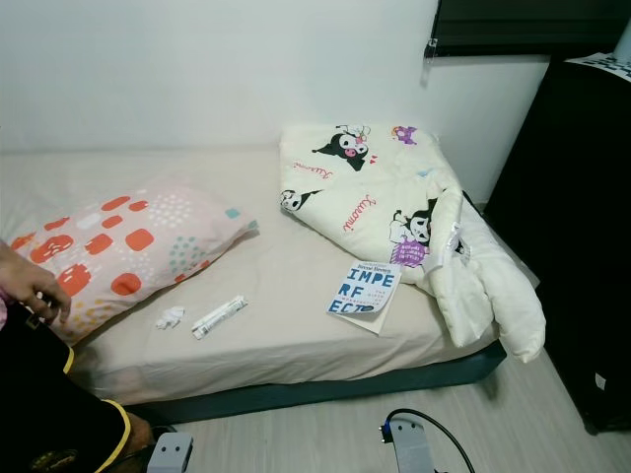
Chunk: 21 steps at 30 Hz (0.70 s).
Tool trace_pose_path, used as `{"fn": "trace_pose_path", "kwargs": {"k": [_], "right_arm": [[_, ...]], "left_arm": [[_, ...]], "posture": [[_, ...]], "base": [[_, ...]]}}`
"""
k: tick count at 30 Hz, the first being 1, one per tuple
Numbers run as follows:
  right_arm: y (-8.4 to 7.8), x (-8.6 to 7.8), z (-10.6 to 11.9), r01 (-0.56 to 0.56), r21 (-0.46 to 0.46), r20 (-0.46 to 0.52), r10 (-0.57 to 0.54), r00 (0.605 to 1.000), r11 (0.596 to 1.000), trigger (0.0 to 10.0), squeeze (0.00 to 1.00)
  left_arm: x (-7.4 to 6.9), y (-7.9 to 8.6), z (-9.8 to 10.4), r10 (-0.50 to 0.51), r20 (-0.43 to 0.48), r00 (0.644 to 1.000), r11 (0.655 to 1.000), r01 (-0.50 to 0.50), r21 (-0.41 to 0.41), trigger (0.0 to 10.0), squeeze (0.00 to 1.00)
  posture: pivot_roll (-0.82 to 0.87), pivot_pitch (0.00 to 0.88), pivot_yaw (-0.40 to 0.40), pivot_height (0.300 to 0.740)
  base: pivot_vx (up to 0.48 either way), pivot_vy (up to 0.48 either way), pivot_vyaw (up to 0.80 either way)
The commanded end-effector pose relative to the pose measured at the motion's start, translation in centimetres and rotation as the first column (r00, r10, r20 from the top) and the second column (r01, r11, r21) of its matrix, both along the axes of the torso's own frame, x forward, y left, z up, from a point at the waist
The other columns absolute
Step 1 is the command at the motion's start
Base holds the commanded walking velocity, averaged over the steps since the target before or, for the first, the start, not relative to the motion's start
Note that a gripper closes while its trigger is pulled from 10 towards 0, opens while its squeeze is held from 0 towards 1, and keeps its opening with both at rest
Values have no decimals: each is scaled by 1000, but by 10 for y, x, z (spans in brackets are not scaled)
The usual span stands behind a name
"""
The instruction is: Clean up the room
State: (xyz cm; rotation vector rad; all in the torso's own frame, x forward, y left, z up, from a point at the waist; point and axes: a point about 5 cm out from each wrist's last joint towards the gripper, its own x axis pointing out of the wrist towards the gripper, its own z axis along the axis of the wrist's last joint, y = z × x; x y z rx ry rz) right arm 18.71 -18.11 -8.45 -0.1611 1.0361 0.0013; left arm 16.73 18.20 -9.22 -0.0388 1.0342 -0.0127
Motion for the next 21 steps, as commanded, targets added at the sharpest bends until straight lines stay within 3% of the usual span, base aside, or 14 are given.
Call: {"fn": "trace_pose_path", "kwargs": {"k": [1,6,21], "right_arm": [[0,-6,-3,12,5,-23,-12,1000,1000,10000,0],[0,-4,-2,14,4,-10,-14,1000,1000,10000,0],[-1,-3,-1,-12,-14,-13,11,1000,1000,10000,0]], "left_arm": [[-8,2,-3,19,-26,999,1000,-19,-12,10000,0],[0,-2,0,62,8,998,996,-61,-65,10000,0],[0,-2,0,81,2,997,995,-81,-62,10000,0]], "posture": [[-39,90,-23,740],[-39,89,-23,740],[-40,81,-36,740]], "base": [[0,0,0],[0,0,0],[0,0,0]]}}
